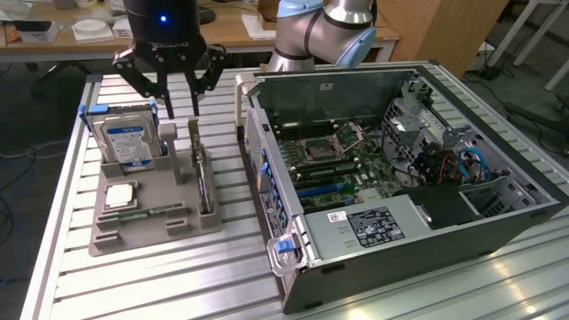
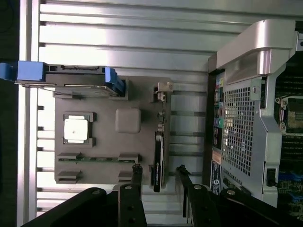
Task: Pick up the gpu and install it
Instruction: 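Pick up the gpu and move the gpu toward the slot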
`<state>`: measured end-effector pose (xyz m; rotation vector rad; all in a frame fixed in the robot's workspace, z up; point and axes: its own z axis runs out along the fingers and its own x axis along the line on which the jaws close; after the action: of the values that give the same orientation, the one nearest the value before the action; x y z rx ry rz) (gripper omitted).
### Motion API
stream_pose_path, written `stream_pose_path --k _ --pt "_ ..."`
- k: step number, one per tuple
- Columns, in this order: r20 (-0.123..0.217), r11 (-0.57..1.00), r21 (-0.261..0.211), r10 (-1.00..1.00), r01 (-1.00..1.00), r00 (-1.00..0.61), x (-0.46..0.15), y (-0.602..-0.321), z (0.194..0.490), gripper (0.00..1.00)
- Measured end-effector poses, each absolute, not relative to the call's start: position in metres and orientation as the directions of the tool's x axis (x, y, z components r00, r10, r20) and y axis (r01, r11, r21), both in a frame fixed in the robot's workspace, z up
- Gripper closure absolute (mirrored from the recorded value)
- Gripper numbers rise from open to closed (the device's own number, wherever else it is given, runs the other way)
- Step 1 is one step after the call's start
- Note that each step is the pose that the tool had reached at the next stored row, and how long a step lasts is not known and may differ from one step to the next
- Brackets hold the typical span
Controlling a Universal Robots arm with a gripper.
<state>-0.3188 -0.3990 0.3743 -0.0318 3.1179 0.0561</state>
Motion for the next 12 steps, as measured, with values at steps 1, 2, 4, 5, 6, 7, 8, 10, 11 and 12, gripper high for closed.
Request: stream_pose_path --k 1,2,4,5,6,7,8,10,11,12 --pt "-0.023 0.999 0.036 -0.021 -0.022 -1.000 -0.319 -0.399 0.372 0.58" --pt "-0.023 0.999 0.036 -0.022 -0.023 -0.999 -0.319 -0.399 0.371 0.58" --pt "-0.023 0.999 0.035 -0.025 -0.026 -0.999 -0.319 -0.401 0.367 0.58" --pt "-0.023 0.999 0.035 -0.027 -0.027 -0.999 -0.319 -0.401 0.365 0.58" --pt "-0.023 0.999 0.035 -0.028 -0.029 -0.999 -0.319 -0.402 0.364 0.58" --pt "-0.022 0.999 0.035 -0.030 -0.031 -0.999 -0.319 -0.403 0.362 0.58" --pt "-0.022 0.999 0.035 -0.032 -0.032 -0.999 -0.319 -0.404 0.360 0.58" --pt "-0.022 0.999 0.035 -0.033 -0.034 -0.999 -0.319 -0.406 0.356 0.58" --pt "-0.022 0.999 0.035 -0.034 -0.035 -0.999 -0.319 -0.406 0.354 0.58" --pt "-0.022 0.999 0.035 -0.034 -0.035 -0.999 -0.319 -0.406 0.353 0.58"
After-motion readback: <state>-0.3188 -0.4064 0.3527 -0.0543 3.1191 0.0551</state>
